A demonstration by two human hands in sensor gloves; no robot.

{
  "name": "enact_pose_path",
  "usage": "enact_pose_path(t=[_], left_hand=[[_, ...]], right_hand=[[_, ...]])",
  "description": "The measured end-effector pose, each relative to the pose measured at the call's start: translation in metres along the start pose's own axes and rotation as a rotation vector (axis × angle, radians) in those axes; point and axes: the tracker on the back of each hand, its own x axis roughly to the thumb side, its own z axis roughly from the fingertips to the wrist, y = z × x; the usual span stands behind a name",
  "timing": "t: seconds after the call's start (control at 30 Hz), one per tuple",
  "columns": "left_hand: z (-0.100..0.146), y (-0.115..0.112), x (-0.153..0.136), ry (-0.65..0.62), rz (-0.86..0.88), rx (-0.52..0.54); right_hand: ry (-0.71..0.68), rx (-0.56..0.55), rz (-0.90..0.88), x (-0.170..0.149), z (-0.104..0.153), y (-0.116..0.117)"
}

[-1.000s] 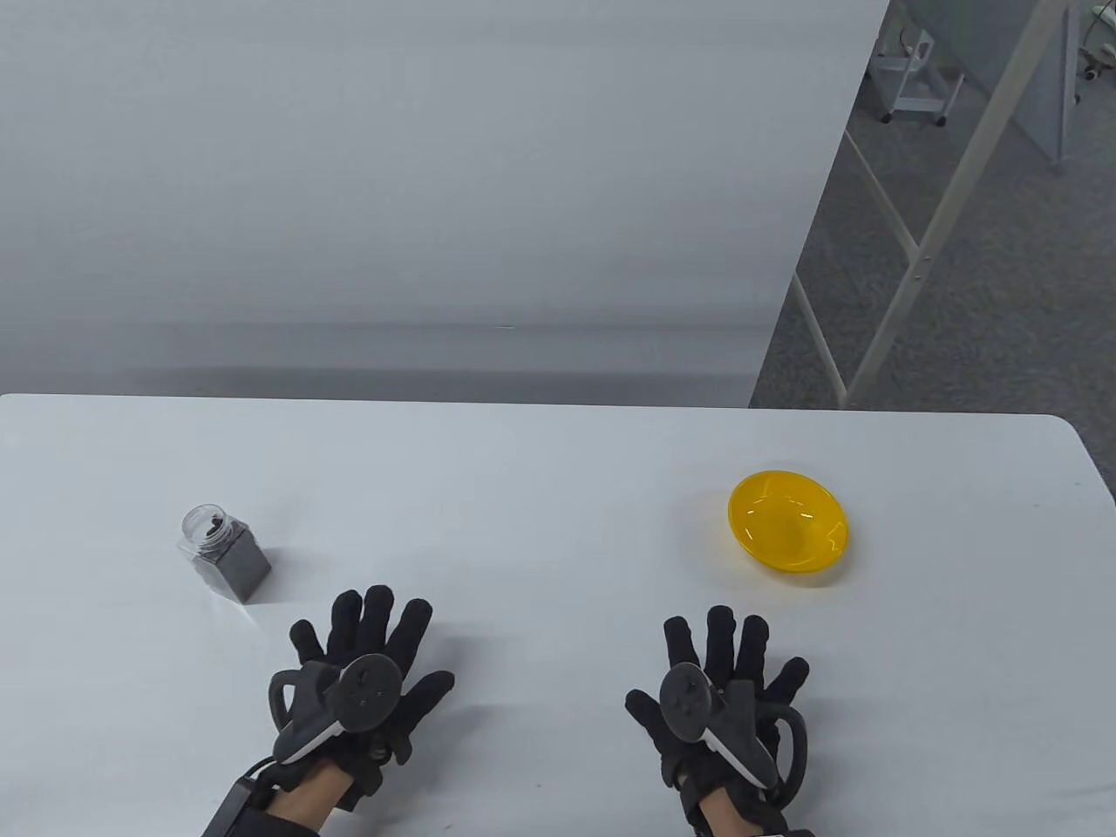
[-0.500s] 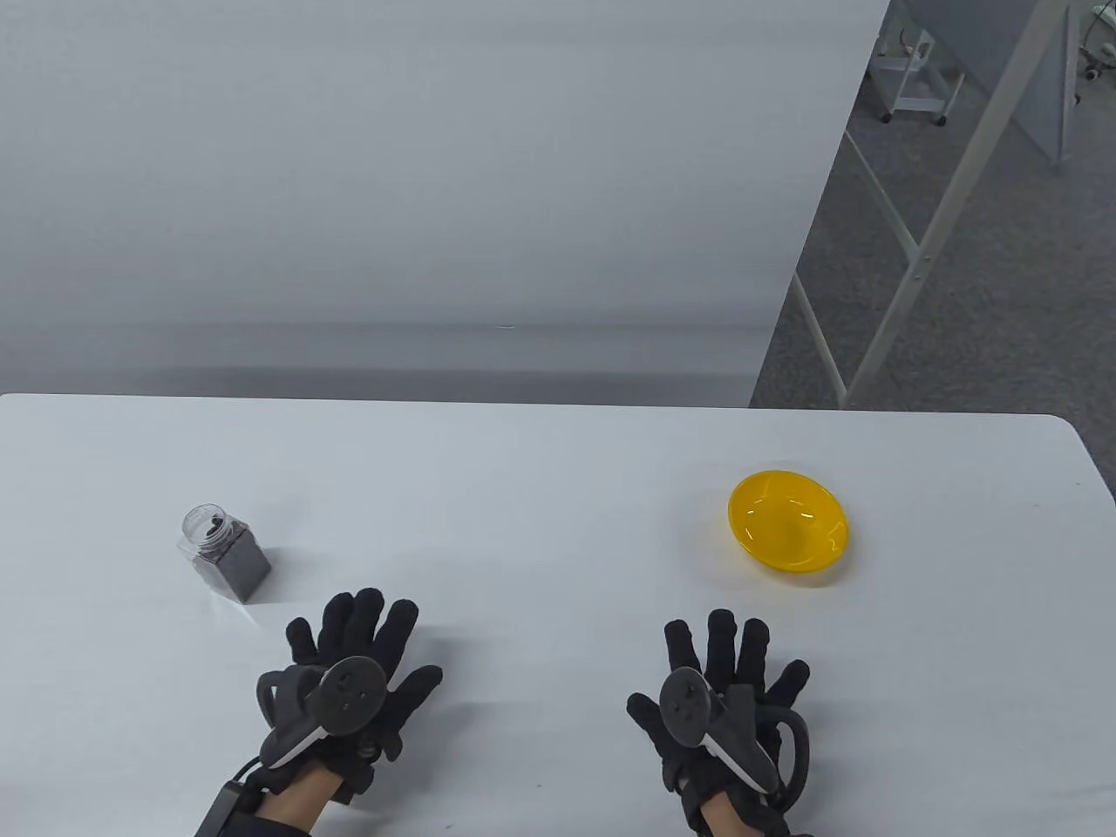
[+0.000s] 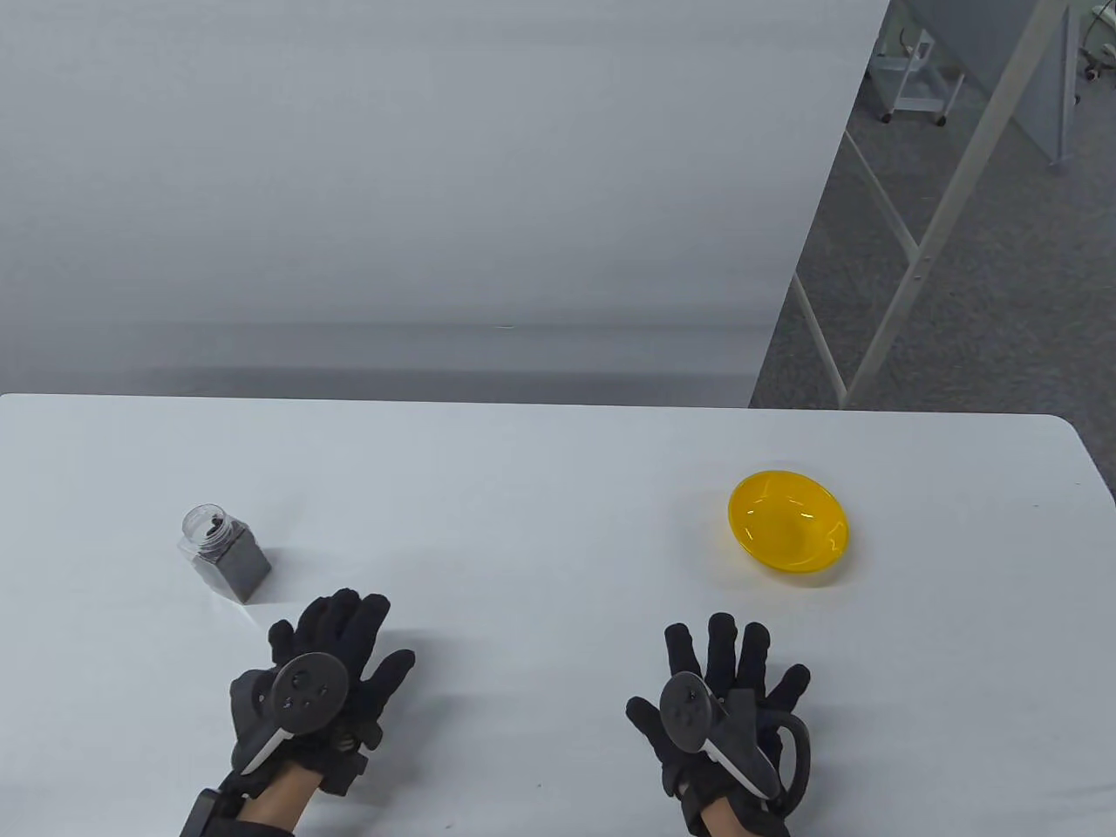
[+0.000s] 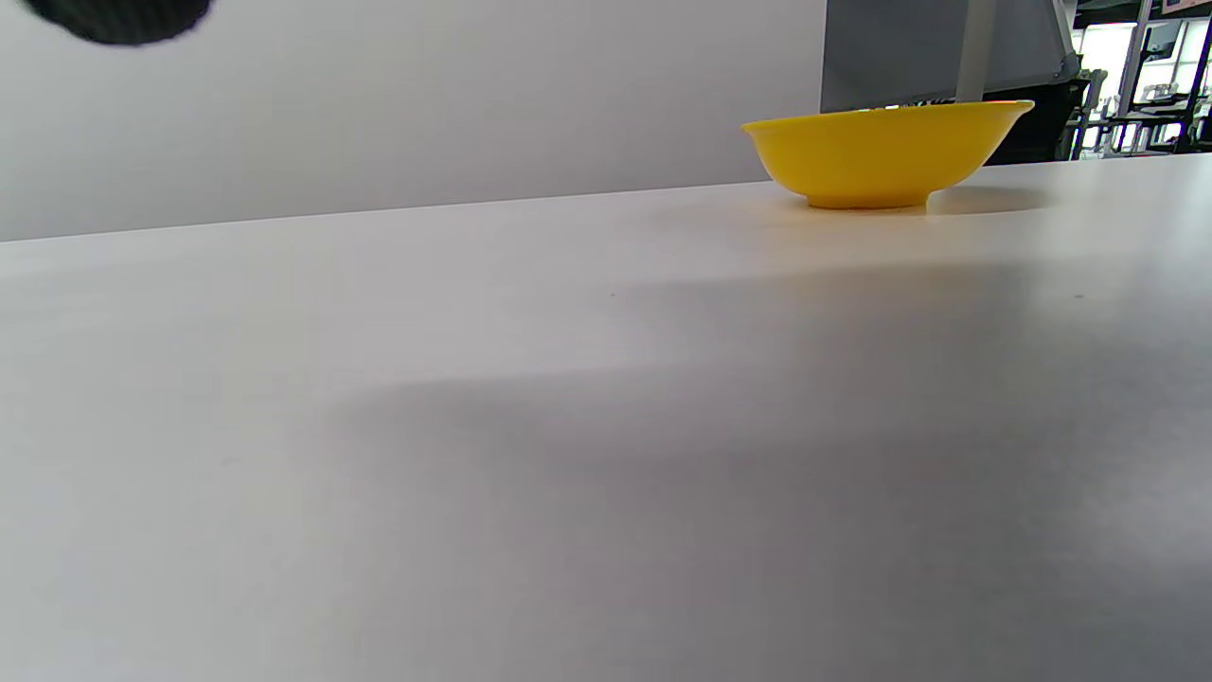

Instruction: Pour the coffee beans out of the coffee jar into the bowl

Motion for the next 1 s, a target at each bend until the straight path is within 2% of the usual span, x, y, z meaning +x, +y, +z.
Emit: enact_pose_path(t=[0.37,1.0], left_hand=[[0.003,0.017,-0.028,0.116,0.098,0.083],[0.006,0.031,-0.074,0.294,0.211,0.202]], right_hand=[[0.003,0.003,-0.005,0.0,0.002,0.0],[0.002,0.02,-0.007,0.0,0.002,0.0]])
